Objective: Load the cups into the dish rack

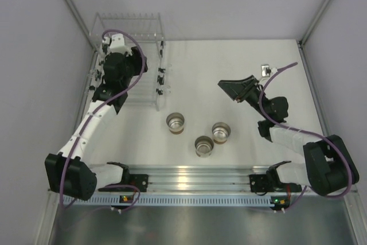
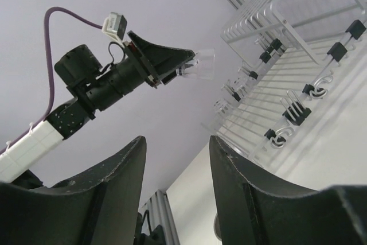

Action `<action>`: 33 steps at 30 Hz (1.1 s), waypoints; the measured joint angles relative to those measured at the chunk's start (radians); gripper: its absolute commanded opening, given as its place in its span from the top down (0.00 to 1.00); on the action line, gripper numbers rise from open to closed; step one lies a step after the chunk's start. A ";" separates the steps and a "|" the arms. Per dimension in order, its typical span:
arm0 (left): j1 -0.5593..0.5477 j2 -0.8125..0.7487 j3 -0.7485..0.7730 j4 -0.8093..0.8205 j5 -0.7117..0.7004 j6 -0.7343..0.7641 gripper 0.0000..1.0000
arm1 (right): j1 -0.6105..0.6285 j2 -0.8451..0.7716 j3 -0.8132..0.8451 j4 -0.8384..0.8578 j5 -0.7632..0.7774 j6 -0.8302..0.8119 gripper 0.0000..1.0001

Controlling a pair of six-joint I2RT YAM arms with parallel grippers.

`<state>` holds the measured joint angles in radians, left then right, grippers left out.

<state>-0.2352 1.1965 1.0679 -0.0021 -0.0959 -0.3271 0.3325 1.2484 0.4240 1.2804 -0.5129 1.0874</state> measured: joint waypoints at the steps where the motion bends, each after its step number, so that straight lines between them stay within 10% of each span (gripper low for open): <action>1: 0.001 0.008 0.000 -0.027 -0.032 0.021 1.00 | -0.002 0.008 0.000 0.000 -0.002 0.006 0.51; 20: 0.008 0.059 -0.185 -0.183 -0.441 0.068 1.00 | -0.028 0.060 -0.019 0.006 -0.035 0.040 0.51; 33: 0.151 0.170 -0.199 -0.139 -0.399 0.060 1.00 | -0.042 0.072 -0.021 0.006 -0.050 0.058 0.50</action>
<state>-0.0845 1.3666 0.8692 -0.1410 -0.4953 -0.2668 0.2905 1.3205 0.4034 1.2865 -0.5632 1.1458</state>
